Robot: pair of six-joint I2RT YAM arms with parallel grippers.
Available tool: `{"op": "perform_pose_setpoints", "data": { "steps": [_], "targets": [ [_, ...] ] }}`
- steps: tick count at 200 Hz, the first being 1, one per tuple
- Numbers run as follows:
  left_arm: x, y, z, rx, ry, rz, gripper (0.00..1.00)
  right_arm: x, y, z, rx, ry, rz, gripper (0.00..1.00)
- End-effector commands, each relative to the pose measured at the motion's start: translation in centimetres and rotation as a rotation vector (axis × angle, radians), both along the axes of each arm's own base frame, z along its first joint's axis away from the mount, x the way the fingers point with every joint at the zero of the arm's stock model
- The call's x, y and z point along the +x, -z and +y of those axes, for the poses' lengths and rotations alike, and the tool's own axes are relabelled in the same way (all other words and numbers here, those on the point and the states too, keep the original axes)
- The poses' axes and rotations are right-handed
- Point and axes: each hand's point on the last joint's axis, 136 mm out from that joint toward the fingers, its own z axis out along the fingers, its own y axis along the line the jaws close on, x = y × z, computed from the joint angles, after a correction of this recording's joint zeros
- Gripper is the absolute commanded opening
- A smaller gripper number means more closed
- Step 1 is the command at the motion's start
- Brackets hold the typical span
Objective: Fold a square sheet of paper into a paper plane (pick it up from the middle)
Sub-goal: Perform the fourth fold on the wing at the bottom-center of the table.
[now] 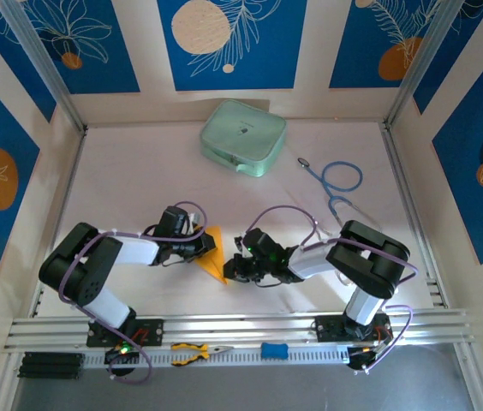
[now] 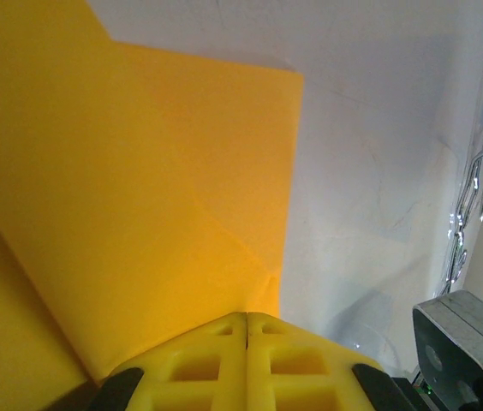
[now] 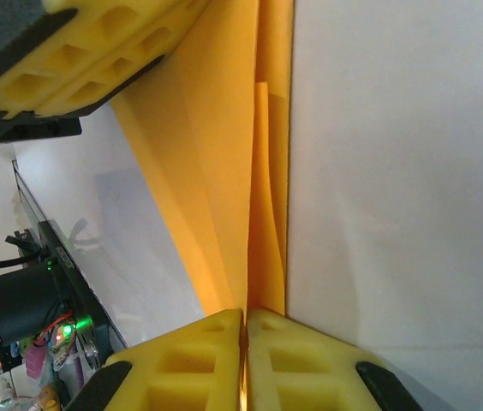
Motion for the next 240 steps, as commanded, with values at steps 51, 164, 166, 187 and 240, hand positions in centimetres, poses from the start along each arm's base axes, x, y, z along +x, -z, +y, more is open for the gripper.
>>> {"op": "perform_pose_setpoints", "data": {
  "steps": [51,164,166,187,240],
  "targets": [
    [-0.8,1.6,0.8,0.043,-0.016,0.040,0.05,-4.6,3.2,-2.9,-0.134,-0.082,0.150,0.09],
    [-0.9,1.6,0.9,0.044,-0.022,0.044,0.05,-5.6,3.1,-3.3,-0.152,-0.128,0.166,0.09],
    [-0.9,1.6,0.9,0.045,-0.023,0.045,0.05,-5.7,3.2,-3.3,-0.154,-0.128,0.168,0.09],
    [-0.9,1.6,0.9,0.043,-0.023,0.043,0.05,-5.8,3.4,-3.6,-0.166,-0.129,0.172,0.11],
    [-0.9,1.6,1.0,0.048,-0.026,0.043,0.04,-6.3,2.9,-3.9,-0.181,-0.156,0.166,0.12]
  ]
}}
